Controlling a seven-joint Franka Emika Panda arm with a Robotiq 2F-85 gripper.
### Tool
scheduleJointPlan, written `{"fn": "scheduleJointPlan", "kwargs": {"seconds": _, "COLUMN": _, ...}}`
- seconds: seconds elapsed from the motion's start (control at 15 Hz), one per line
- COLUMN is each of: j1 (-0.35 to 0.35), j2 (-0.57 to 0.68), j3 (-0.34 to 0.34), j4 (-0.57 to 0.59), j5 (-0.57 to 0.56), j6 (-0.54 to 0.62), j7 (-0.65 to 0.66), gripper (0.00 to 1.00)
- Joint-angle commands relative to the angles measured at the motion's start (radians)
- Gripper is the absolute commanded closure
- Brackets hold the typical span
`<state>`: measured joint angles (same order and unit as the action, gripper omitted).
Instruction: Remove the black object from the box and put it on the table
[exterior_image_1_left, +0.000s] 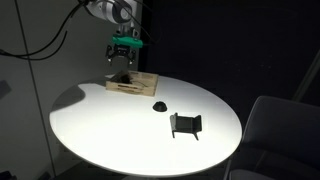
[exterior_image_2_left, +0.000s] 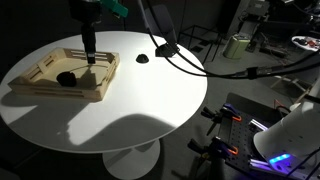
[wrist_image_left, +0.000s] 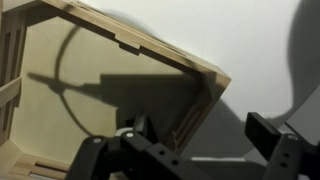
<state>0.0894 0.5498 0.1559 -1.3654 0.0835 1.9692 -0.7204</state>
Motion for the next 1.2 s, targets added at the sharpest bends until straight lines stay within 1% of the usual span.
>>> {"fn": "scheduleJointPlan", "kwargs": {"seconds": 0.0, "j1": -0.012, "j2": 0.083, "j3": 0.012, "j4": 0.097, "j5": -0.041, "j6": -0.010, "j7": -0.077, "gripper": 0.00}}
{"fn": "scheduleJointPlan", "kwargs": {"seconds": 0.47, "j1": -0.010, "j2": 0.184, "j3": 0.017, "j4": 0.181, "j5": -0.079, "j6": 0.038, "j7": -0.198, "gripper": 0.00}}
{"fn": "scheduleJointPlan", "kwargs": {"seconds": 1.13, "j1": 0.020, "j2": 0.298, "j3": 0.030, "j4": 0.301, "j5": -0.087, "j6": 0.089, "j7": -0.306, "gripper": 0.00}}
